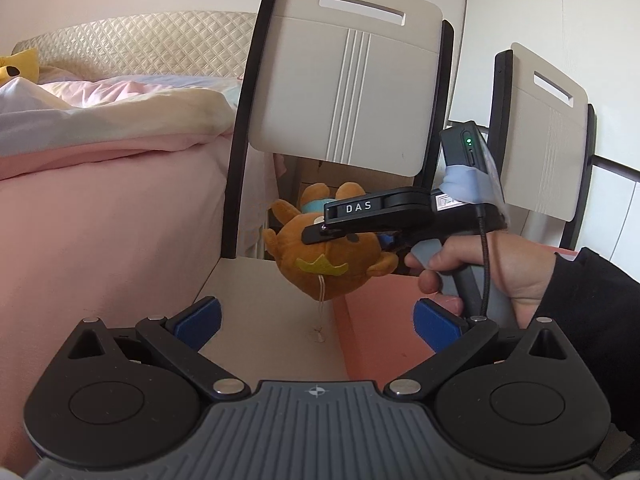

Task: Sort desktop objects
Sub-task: 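Carry the teddy bear with the right gripper over the open pink shoebox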

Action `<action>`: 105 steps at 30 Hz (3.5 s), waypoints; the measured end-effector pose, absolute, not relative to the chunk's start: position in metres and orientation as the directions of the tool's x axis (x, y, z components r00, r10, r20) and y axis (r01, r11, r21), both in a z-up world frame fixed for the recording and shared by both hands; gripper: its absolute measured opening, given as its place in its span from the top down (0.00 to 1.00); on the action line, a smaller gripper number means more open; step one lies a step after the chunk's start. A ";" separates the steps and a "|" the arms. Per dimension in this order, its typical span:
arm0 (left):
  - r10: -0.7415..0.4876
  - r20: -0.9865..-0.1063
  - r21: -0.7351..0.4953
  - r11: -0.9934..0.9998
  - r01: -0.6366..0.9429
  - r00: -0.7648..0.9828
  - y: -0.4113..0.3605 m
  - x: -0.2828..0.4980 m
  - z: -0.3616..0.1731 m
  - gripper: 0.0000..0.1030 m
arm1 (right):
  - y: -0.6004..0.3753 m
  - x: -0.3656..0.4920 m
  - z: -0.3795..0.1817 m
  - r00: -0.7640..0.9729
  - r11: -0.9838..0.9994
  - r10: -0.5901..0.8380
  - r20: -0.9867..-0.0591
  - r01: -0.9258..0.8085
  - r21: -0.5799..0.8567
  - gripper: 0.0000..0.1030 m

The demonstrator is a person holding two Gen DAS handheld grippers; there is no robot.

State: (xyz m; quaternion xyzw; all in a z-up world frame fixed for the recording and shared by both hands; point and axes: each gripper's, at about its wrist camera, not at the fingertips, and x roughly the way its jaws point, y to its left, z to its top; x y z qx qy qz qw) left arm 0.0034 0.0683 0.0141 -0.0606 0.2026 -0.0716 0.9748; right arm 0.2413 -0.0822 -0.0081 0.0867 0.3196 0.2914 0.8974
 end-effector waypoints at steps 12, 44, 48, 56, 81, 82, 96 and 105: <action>-0.178 -0.400 -0.155 0.980 0.125 0.899 0.055 0.003 0.015 0.00 | -0.124 0.215 0.011 0.686 0.851 0.522 -0.507 -0.459 0.255 0.30; -0.266 -0.390 -0.128 0.964 0.234 0.881 -0.012 0.001 0.017 0.00 | -0.204 0.187 0.044 0.801 0.902 0.429 -0.418 -0.359 0.239 0.30; -0.275 -0.393 -0.129 0.961 0.243 0.878 -0.019 0.002 0.016 0.00 | -0.227 0.183 0.044 0.819 0.916 0.396 -0.416 -0.318 0.245 0.30; -0.309 -0.386 -0.107 0.951 0.291 0.869 -0.045 -0.002 0.015 0.00 | -0.270 0.175 0.037 0.850 0.946 0.308 -0.428 -0.227 0.230 0.30; -0.441 -0.418 -0.100 0.891 0.442 0.794 -0.140 0.006 -0.007 0.00 | -0.406 0.141 0.019 0.899 0.963 0.113 -0.423 0.007 0.271 0.30; -0.445 -0.420 -0.103 0.889 0.445 0.791 -0.141 0.006 -0.008 0.00 | -0.410 0.139 0.018 0.899 0.962 0.105 -0.425 0.016 0.271 0.30; -0.463 -0.436 -0.111 0.879 0.464 0.772 -0.165 0.010 -0.016 0.00 | -0.469 0.112 0.007 0.897 0.960 -0.011 -0.441 0.134 0.247 0.30; -0.438 -0.443 -0.086 0.889 0.449 0.782 -0.180 0.010 -0.020 0.00 | -0.502 0.089 -0.008 0.879 0.952 -0.079 -0.471 0.207 0.227 0.30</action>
